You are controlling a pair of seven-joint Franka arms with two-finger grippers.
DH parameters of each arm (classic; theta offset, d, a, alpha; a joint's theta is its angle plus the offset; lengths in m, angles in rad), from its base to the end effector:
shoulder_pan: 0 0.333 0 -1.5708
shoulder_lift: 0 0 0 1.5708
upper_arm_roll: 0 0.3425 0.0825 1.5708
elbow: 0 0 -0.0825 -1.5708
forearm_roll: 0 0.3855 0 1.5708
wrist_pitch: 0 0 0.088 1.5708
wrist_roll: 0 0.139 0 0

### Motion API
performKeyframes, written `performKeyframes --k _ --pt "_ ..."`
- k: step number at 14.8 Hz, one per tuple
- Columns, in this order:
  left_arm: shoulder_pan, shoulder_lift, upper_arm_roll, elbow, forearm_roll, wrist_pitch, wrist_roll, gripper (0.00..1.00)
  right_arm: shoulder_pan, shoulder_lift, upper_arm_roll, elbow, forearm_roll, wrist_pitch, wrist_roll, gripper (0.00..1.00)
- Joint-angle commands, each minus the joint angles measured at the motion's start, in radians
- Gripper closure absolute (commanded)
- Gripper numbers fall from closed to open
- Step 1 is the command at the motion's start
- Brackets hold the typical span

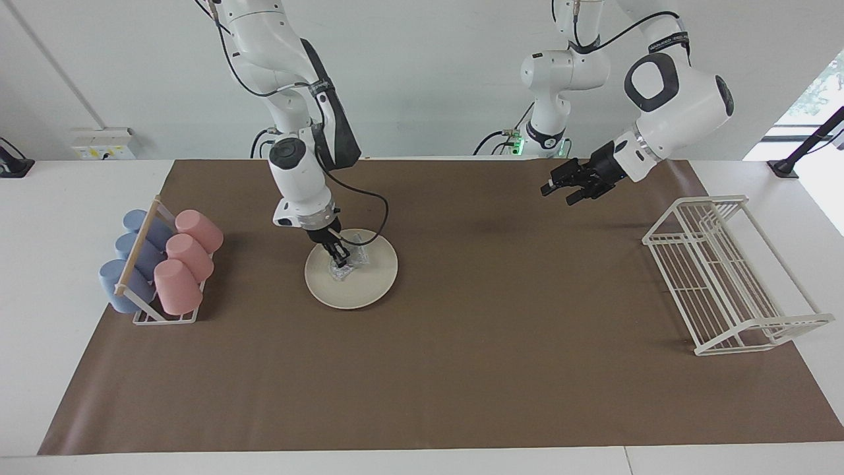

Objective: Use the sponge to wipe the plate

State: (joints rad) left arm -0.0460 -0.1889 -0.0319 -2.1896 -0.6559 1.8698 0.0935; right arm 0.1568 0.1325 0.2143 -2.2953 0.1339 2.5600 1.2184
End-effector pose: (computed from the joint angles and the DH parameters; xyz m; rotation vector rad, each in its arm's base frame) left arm 0.4734 -0.1029 0.4697 2.5287 0.0901 -0.1573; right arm 0.5101 0.1988 0.2997 -2.6357 1.3689 -0.0236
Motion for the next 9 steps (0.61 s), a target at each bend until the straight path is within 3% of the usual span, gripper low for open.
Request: performKeyframes --k 1,4,9 --pt "0.003 -0.007 -0.005 0.004 0.022 0.009 -0.024 0.0 0.021 0.068 0.008 0.002 0.007 0.097 0.073 1.0" --pt "0.005 -0.007 -0.005 0.004 0.022 0.011 -0.024 0.0 0.003 0.09 0.005 0.023 0.009 0.118 0.069 1.0" --pt "0.005 -0.007 -0.005 0.004 0.022 0.012 -0.024 0.0 -0.112 0.105 0.004 0.031 0.006 0.16 -0.143 1.0"
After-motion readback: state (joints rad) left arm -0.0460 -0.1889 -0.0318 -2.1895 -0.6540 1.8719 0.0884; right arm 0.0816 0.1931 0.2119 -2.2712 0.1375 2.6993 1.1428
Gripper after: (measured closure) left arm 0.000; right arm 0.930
